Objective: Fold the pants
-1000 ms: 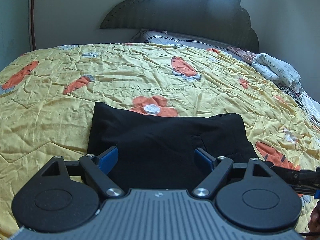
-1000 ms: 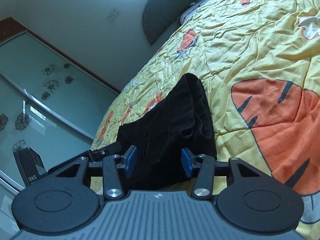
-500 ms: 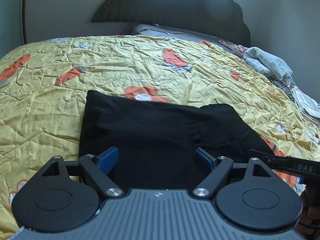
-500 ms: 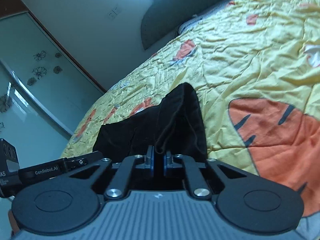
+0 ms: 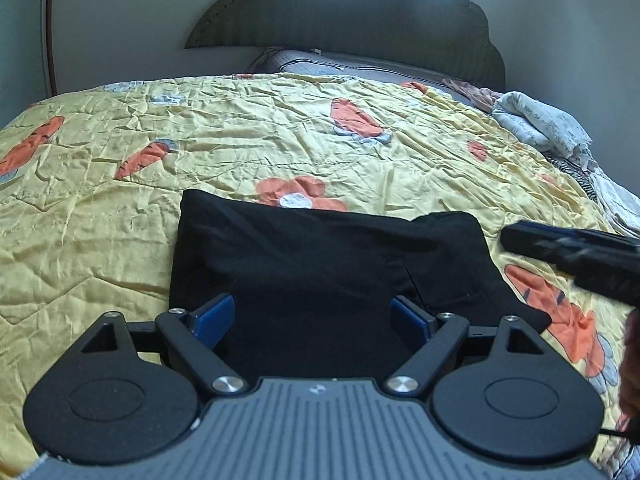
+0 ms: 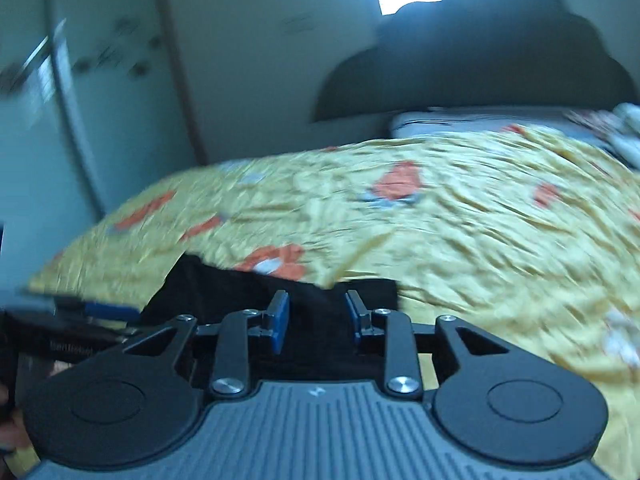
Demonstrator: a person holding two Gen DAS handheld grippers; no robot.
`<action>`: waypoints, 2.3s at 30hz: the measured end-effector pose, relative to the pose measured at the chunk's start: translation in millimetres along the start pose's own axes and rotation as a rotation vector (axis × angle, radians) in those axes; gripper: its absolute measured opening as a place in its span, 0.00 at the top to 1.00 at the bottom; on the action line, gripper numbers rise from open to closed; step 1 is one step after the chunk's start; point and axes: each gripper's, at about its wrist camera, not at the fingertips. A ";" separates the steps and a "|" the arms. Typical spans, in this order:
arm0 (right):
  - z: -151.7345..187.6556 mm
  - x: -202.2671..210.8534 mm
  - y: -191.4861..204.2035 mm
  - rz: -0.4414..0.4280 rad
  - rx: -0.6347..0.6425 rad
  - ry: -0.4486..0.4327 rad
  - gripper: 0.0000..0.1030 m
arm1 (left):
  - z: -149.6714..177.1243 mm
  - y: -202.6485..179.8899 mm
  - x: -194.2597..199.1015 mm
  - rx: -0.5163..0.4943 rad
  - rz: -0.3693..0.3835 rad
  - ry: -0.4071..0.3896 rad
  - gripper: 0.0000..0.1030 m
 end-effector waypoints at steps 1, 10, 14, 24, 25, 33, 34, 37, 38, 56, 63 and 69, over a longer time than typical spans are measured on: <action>-2.6 -14.3 6.7 -0.015 0.033 0.038 0.71 | -0.8 0.7 -2.1 0.009 -0.006 0.002 0.16; 2.1 -37.6 10.2 0.049 -0.011 0.060 0.69 | 1.9 0.2 -4.4 0.014 -0.015 0.017 0.16; 10.8 -7.2 30.0 0.042 0.063 0.029 0.67 | 4.0 -1.2 -4.9 0.015 -0.016 0.020 0.16; 33.2 -16.1 26.3 0.061 0.047 0.097 0.63 | 20.5 -19.7 -12.1 -0.092 -0.061 0.062 0.13; 32.6 -12.5 25.1 0.054 0.035 0.088 0.62 | 21.6 -20.9 -11.8 -0.096 -0.061 0.060 0.13; 43.6 1.0 21.1 0.071 0.039 0.080 0.51 | 22.9 -22.9 -12.3 -0.082 -0.050 0.057 0.13; 45.7 -1.0 20.2 0.078 0.044 0.085 0.51 | 23.2 -23.2 -12.7 -0.082 -0.050 0.058 0.12; 46.9 -0.4 18.6 0.084 0.040 0.084 0.51 | 23.8 -23.3 -12.4 -0.081 -0.051 0.058 0.12; 46.5 1.2 17.9 0.081 0.035 0.079 0.51 | 23.7 -23.1 -12.2 -0.081 -0.050 0.058 0.12; 41.3 -33.6 -68.7 -0.084 -0.262 0.187 0.44 | 2.2 105.9 10.5 0.275 0.113 0.047 0.12; 45.2 -54.3 -82.1 -0.293 -0.275 0.265 0.38 | 2.1 130.3 -2.6 0.372 0.320 0.116 0.12; 39.7 -79.2 -91.9 -0.485 -0.344 0.349 0.36 | 5.3 131.7 -19.9 0.438 0.504 0.133 0.07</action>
Point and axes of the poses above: each gripper's, at about its wrist camera, not at the fingertips, and x roughly against the way its jaws point, y to its left, z to its underside, and after that the axes turned 11 degrees about z, right-handed
